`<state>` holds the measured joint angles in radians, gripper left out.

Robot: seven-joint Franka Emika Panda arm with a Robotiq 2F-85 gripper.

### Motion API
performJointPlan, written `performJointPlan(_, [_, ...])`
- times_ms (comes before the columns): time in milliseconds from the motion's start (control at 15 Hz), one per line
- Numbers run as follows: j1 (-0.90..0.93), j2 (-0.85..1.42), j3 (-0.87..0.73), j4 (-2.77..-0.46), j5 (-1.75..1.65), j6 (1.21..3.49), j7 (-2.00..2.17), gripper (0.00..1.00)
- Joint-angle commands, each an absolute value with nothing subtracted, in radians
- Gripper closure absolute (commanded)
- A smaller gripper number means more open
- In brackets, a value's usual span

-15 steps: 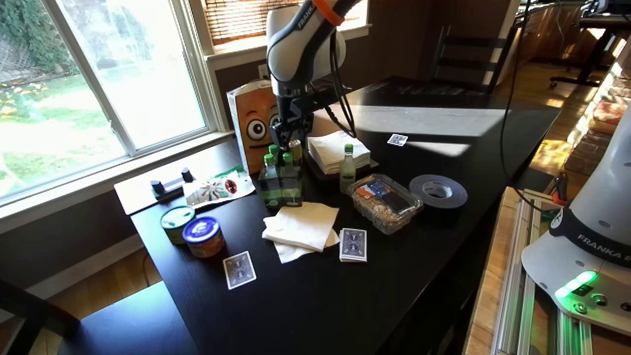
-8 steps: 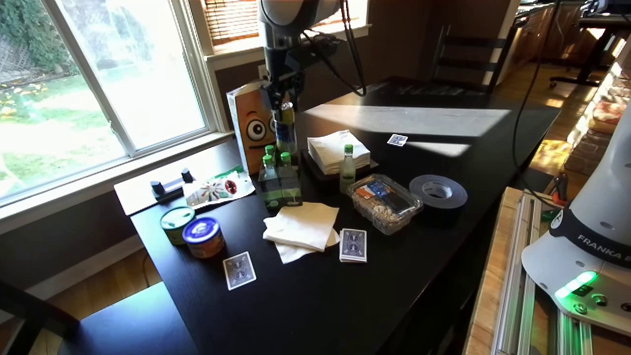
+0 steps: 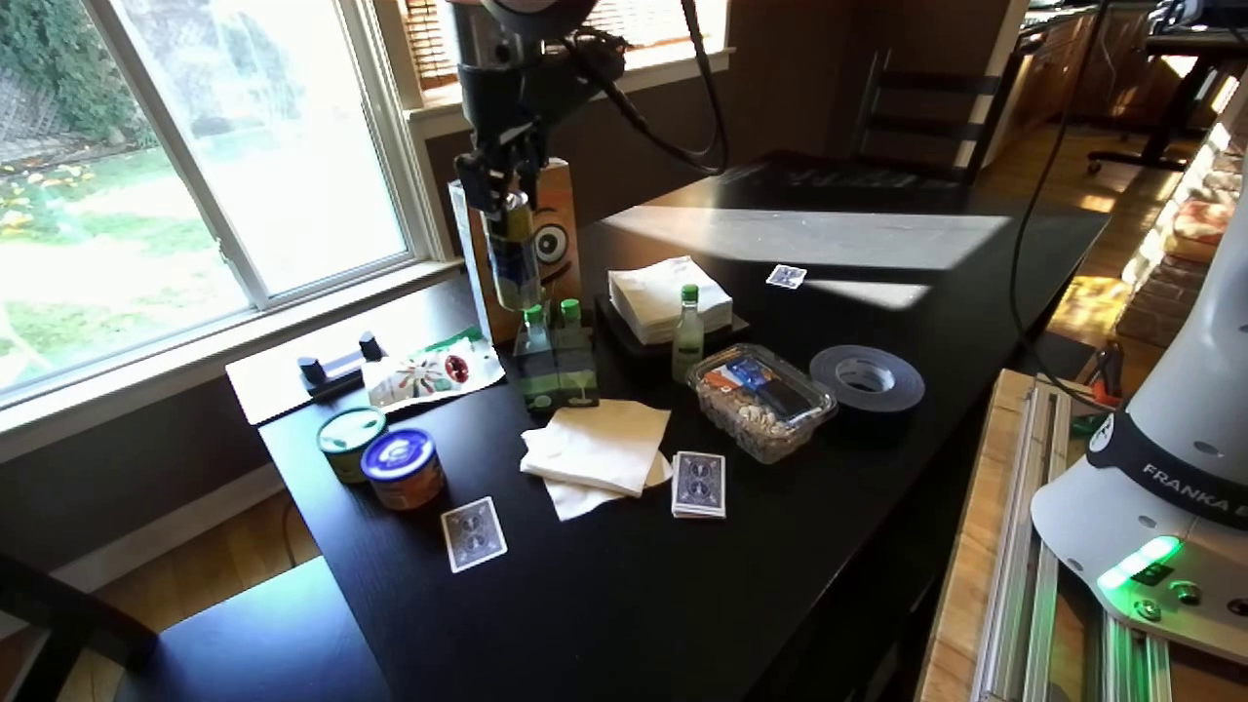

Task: Move the box of bottles to the right then remove the can from the box.

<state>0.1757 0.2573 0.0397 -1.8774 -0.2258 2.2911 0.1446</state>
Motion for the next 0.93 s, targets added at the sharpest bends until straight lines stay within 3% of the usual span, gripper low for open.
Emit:
performJointPlan(0, [0.198, 0.263, 0.077, -1.850, -0.256, 2.282, 0.109, 0.62])
performJointPlan(867, [0.214, 0.565, 0.129, -1.620, -0.206, 2.286, -0.040, 0.62])
